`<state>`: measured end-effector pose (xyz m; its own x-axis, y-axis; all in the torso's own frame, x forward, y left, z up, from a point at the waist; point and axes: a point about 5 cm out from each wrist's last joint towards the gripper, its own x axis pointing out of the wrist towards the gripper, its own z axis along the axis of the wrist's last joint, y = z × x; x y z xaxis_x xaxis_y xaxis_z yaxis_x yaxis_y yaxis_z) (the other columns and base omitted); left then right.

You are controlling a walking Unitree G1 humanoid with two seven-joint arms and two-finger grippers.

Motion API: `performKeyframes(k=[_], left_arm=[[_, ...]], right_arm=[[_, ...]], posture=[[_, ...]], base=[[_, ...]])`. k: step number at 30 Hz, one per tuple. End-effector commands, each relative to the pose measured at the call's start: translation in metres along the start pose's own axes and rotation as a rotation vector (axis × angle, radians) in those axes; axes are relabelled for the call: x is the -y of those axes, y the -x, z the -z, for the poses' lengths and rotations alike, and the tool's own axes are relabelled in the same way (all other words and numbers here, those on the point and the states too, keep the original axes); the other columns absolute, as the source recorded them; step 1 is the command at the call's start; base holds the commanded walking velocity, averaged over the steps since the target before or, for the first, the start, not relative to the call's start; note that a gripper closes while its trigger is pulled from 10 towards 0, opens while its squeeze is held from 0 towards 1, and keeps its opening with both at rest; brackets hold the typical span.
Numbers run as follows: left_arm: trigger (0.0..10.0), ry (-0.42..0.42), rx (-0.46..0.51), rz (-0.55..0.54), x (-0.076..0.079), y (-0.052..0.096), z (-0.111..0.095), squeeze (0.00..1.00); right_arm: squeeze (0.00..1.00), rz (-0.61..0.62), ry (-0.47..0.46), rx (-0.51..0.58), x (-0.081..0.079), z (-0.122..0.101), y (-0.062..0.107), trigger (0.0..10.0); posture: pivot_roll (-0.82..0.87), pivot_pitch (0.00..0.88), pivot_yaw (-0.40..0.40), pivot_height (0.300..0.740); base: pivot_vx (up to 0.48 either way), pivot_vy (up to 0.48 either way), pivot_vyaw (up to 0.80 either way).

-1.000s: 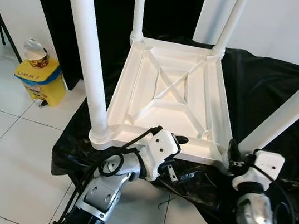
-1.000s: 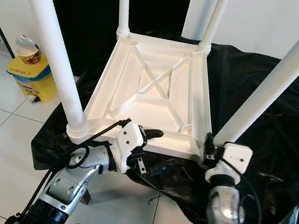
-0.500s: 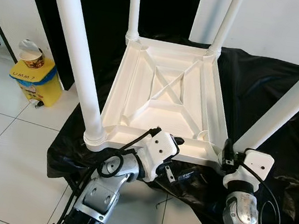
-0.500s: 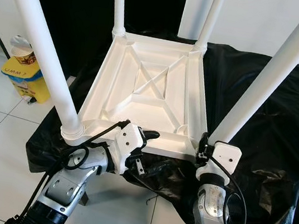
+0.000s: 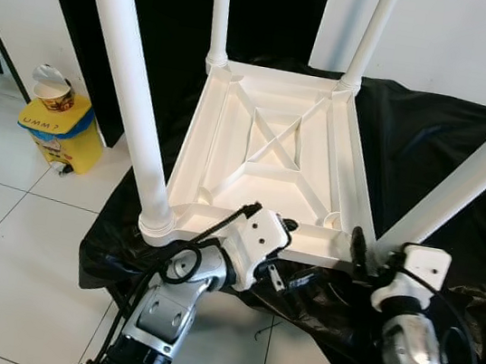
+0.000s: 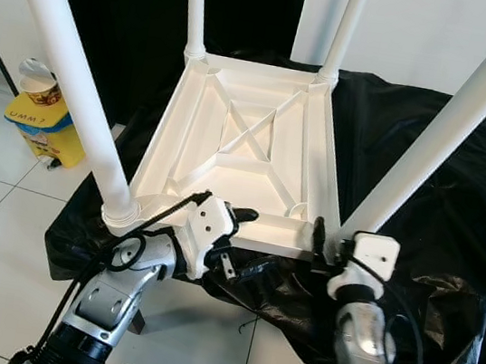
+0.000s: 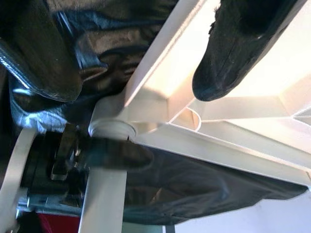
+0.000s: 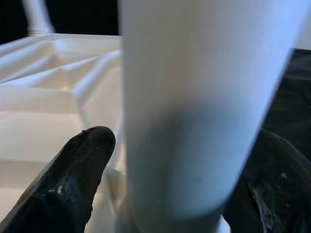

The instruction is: Building children table

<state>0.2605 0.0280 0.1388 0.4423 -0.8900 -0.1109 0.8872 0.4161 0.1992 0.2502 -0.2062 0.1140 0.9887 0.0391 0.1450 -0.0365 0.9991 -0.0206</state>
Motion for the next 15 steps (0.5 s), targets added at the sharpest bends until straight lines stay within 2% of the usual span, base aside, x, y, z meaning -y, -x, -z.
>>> performKeyframes(k=[1, 4, 7, 9, 10, 11, 15], left_arm=[[10.0, 0.008, 0.005, -0.236, -0.009, -0.004, 0.000, 0.00], [10.0, -0.005, 0.017, -0.243, -0.009, -0.005, -0.001, 0.00], [10.0, -0.005, 0.017, -0.243, -0.009, -0.005, -0.001, 0.00], [10.0, -0.027, 0.026, -0.243, -0.011, -0.006, -0.003, 0.00], [10.0, -0.027, 0.026, -0.243, -0.011, -0.006, -0.003, 0.00], [10.0, -0.047, 0.031, -0.245, -0.013, -0.007, -0.004, 0.00], [10.0, -0.061, 0.030, -0.251, -0.016, -0.006, -0.005, 0.00]], right_arm=[[0.00, -0.029, -0.012, 0.005, 0.004, -0.001, 0.000, 10.0], [0.00, -0.140, 0.010, -0.010, 0.010, -0.002, -0.007, 10.0], [0.00, -0.140, 0.010, -0.010, 0.010, -0.002, -0.007, 10.0], [0.00, -0.285, 0.071, -0.034, 0.015, -0.002, -0.019, 10.0], [0.00, -0.285, 0.071, -0.034, 0.015, -0.002, -0.019, 10.0], [0.00, -0.405, 0.108, -0.071, 0.018, -0.001, -0.027, 10.0], [0.00, -0.469, 0.142, -0.107, 0.020, 0.002, -0.031, 10.0]], posture=[[-0.05, 0.026, -0.044, 0.740], [-0.05, 0.012, -0.047, 0.740], [-0.05, 0.012, -0.047, 0.740], [-0.03, 0.000, -0.044, 0.740], [-0.03, 0.000, -0.044, 0.740], [-0.02, 0.000, -0.044, 0.740], [-0.01, 0.000, -0.048, 0.740]], base=[[0.000, 0.000, 0.00], [0.000, 0.000, 0.00], [0.000, 0.000, 0.00], [0.000, 0.000, 0.00], [0.000, 0.000, 0.00], [0.000, 0.000, 0.00], [0.000, 0.000, 0.00]])
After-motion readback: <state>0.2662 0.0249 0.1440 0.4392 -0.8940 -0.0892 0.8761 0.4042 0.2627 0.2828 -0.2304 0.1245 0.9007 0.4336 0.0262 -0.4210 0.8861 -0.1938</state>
